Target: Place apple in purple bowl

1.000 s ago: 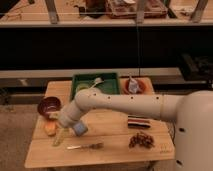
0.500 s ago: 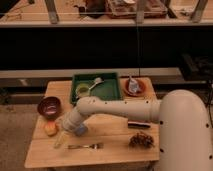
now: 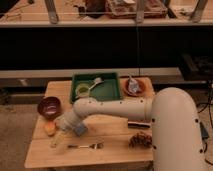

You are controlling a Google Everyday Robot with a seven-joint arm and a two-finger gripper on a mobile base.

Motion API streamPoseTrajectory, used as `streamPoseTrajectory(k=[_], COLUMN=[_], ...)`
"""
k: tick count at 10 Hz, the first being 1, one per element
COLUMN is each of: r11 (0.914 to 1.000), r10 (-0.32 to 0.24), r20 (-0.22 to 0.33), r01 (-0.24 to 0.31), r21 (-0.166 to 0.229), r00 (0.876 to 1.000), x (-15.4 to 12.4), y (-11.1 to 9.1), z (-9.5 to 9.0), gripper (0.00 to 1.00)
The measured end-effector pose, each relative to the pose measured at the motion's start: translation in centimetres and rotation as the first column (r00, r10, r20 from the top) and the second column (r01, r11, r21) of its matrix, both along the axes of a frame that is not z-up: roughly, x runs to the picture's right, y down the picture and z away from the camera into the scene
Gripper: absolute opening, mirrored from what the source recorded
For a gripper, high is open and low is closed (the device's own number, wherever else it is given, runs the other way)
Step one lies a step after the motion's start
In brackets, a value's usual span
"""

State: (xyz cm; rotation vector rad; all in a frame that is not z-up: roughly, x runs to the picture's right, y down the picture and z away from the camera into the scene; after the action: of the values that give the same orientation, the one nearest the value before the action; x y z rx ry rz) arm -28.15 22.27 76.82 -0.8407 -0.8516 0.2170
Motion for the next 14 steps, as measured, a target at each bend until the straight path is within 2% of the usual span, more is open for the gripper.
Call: streamPoseTrajectory(k=[4,9,12,13,14], r11=[1.0000,0.9984,0.9960,0.9931,0.9904], r10=[0.005,0.048,0.079,0.102,0.124], r20=[-0.020,-0.033,-0.034,-0.032,-0.024], r01=[-0.005,-0.049,-0.080,-0.104,-0.125], r21=[-0.001,-0.029,-0.040,-0.054,-0.059], r00=[1.000,0.998,0.996,0.994,0.992], x=[-1.7,-3.8,-4.4,-4.3,-3.8], y=[-0.8,0.3,0.6,0.7,0.7], z=[1.3,3.1,3.8,3.9,4.0], gripper=[0.80,0.79,0.54,0.42,0.34])
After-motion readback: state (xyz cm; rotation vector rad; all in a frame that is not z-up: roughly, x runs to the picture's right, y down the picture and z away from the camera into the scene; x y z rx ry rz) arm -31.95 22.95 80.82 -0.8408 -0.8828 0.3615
